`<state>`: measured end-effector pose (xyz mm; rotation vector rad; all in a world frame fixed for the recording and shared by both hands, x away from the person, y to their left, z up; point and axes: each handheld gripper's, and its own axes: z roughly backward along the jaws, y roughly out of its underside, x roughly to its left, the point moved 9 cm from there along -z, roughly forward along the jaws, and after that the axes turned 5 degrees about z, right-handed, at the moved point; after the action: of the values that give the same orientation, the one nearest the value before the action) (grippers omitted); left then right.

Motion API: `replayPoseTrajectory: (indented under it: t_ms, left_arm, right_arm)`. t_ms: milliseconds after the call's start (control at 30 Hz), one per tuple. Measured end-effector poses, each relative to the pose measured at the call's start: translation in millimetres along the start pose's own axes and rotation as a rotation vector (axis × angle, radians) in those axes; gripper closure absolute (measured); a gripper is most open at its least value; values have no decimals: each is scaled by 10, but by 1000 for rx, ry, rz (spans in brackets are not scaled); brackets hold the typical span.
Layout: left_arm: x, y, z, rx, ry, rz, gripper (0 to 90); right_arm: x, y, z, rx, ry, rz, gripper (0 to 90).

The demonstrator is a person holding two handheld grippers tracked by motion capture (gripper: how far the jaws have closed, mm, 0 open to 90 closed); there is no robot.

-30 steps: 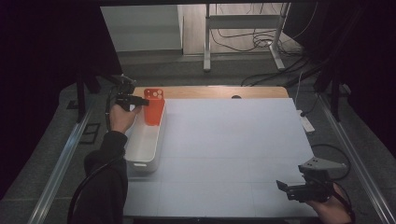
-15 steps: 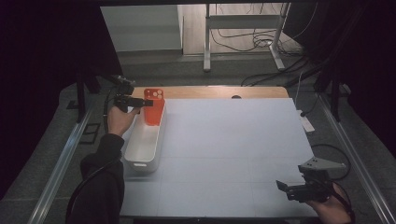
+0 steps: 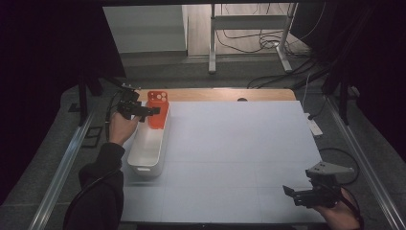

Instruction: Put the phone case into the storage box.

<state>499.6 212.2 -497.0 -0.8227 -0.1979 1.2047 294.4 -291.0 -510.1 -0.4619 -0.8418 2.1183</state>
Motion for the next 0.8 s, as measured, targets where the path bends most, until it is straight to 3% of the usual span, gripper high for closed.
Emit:
replayPoseTrajectory:
  t_ms: [133,267,800]
  left_arm:
    - [-39,48,12,-1,-6,-35,0]
    - [-76,74,33,-3,7,-41,0]
    - [-326,212,163,-28,47,-133,0]
  right_arm:
    - [2,0,-2,1,0,1,0]
    - [3,0,-2,1,-1,2,0]
    - [11,-1,-9,3,-1,8,0]
